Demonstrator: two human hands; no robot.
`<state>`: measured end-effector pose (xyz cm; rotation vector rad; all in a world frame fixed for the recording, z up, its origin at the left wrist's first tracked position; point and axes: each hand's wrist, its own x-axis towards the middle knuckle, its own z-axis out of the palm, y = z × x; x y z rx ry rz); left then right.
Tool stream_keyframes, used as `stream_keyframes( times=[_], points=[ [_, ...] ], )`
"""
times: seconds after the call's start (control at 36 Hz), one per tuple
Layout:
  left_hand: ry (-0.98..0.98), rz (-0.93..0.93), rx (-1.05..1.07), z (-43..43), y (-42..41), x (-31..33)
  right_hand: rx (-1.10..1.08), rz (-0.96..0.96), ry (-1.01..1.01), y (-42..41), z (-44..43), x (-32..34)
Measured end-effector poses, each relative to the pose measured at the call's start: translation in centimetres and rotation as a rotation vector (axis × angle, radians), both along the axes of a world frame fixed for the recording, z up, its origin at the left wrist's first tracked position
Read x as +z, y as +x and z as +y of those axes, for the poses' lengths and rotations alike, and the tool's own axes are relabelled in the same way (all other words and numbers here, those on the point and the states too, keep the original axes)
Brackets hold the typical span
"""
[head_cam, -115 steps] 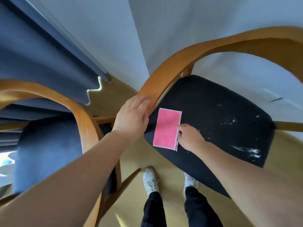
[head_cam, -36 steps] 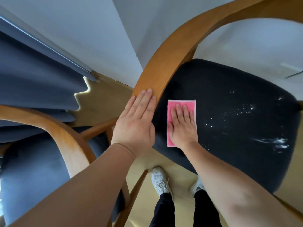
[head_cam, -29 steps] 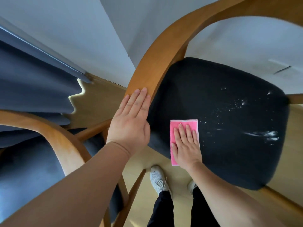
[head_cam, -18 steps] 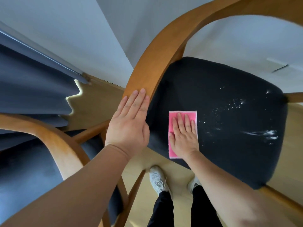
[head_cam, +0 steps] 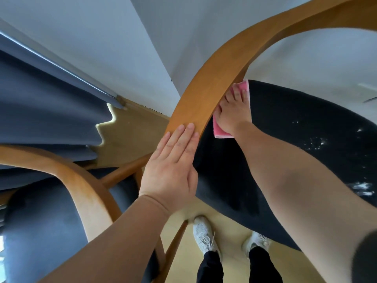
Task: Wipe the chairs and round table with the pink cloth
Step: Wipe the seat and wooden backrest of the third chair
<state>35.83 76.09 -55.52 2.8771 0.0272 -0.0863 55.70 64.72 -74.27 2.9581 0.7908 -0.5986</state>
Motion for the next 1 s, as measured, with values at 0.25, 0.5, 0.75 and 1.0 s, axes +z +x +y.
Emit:
stream_keyframes(
  times=[0.25, 0.5, 0.75, 1.0],
  points=[
    [0.005, 0.014, -0.001, 0.0, 0.0, 0.0, -0.135, -0.047, 0.083, -4.4, -6.2, -0.2],
    [0.017, 0.070, 0.026, -0.3, -0.1, 0.5, -0.225, 0.028, -0.013, -17.0, -12.7, -0.2],
    [0.166, 0.053, -0.115, -0.9, 9.2, 0.8, -0.227, 0.016, 0.021, -17.5, -13.0, -0.9],
    [0.350, 0.106, -0.267, -1.4, 12.8, 0.0, -0.241, 0.032, 0.034, -16.0, -12.2, -0.9]
  ],
)
